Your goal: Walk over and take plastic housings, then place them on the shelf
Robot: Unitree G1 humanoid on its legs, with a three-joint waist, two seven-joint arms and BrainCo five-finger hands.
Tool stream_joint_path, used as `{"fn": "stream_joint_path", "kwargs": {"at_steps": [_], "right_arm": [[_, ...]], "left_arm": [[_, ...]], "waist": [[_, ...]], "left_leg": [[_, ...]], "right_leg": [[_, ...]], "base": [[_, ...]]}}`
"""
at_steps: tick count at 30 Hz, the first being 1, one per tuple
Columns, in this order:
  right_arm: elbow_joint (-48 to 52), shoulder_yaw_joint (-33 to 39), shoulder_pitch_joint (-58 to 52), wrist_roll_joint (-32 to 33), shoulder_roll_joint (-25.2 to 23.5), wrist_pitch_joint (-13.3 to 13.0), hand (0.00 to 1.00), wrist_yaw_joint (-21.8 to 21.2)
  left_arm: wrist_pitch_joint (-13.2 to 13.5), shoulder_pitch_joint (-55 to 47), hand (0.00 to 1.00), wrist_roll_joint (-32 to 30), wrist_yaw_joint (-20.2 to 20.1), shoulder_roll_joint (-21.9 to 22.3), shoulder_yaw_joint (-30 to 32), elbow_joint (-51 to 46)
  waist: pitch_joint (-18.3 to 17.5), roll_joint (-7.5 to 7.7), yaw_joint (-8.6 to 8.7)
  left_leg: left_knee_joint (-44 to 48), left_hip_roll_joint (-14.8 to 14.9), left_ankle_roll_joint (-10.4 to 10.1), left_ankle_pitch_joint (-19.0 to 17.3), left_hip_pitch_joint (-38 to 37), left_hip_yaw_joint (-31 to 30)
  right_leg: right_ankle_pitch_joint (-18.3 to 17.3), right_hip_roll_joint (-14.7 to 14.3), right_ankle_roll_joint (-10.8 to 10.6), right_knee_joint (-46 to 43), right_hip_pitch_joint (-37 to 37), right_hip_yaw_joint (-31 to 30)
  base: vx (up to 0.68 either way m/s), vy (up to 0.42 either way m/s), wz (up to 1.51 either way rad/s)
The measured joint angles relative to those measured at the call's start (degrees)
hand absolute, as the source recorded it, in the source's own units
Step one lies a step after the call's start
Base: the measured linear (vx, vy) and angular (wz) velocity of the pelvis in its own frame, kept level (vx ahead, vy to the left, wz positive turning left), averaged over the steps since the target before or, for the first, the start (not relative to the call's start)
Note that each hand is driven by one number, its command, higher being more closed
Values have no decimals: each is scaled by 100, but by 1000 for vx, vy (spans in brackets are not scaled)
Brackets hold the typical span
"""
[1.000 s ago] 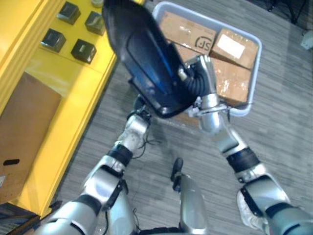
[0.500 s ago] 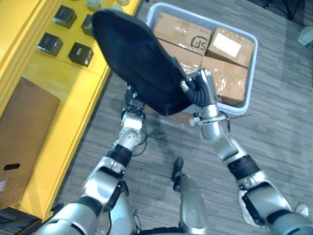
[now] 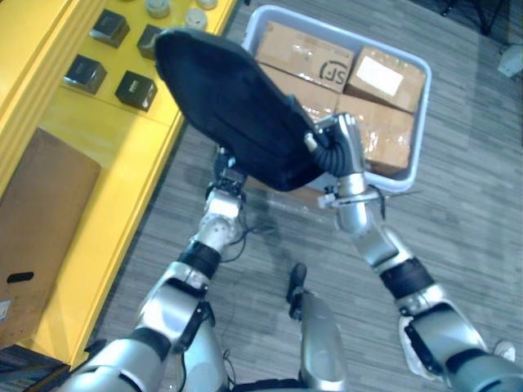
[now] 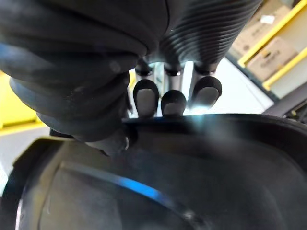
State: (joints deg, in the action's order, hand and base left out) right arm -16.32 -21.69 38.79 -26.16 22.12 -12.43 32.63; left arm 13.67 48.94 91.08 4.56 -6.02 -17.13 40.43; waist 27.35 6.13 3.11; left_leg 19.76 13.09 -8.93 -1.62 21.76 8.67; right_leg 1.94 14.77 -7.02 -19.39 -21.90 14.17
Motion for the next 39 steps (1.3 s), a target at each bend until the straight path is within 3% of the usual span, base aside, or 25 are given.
{"fn": "stream_joint_path", "kwargs": {"at_steps": [20, 28, 32, 33, 35, 37, 39], "right_arm": [[-3, 1, 162, 11, 75, 165, 100, -15], [-7, 31, 170, 19, 220, 226, 100, -24], [-4, 17, -48, 71, 127, 329, 100, -24], [-4, 21, -95, 76, 93, 361, 100, -23], [-3, 33, -142, 79, 92, 367, 100, -11], [-3, 14, -167, 78, 27, 369, 100, -1], [-3, 8, -241, 66, -124, 374, 100, 9]], "left_arm": [[0, 21, 0, -12, -93, 30, -1, 74], [-10, 32, 0, -22, -40, 249, -9, -53], [-129, 20, 0, -231, 187, 176, -92, -94], [-174, 10, 0, -260, 226, 140, -112, -96], [-195, 5, 0, -389, 337, 120, -164, -95], [-207, 25, 0, -389, 358, -53, -240, -84], [-219, 83, 0, -384, 357, -186, -329, 74]], "waist": [[-1, -4, 63], [-23, -83, 72], [-42, -122, 5], [-50, -138, -52], [-111, -258, -46], [-124, -285, -8], [-124, -285, -28]], "left_leg": [[133, -6, 34, -69, 21, 12], [851, 18, 149, -572, -90, 147], [1494, 158, 199, -1084, -50, 234], [1609, 207, 222, -1138, -33, 289], [1686, 245, 248, -1174, 158, 298], [1838, 294, 315, -1241, 392, 298], [2047, 402, 300, -1349, 534, 189]], "right_leg": [[14, 10, -14, 0, -1, -32], [79, 45, -121, -3, 242, -298], [4, 24, -113, -247, 223, -503], [57, -6, -128, -66, 230, -563], [394, -106, -171, 531, 319, -622], [836, -200, -237, 1183, 469, -633], [870, -316, -249, 1245, 498, -622]], "base": [[0, 1, 0], [-4, 85, -15], [-47, 158, -27], [-81, 197, -35], [-46, 179, -23], [2, 176, -14], [-1, 166, 3]]}}
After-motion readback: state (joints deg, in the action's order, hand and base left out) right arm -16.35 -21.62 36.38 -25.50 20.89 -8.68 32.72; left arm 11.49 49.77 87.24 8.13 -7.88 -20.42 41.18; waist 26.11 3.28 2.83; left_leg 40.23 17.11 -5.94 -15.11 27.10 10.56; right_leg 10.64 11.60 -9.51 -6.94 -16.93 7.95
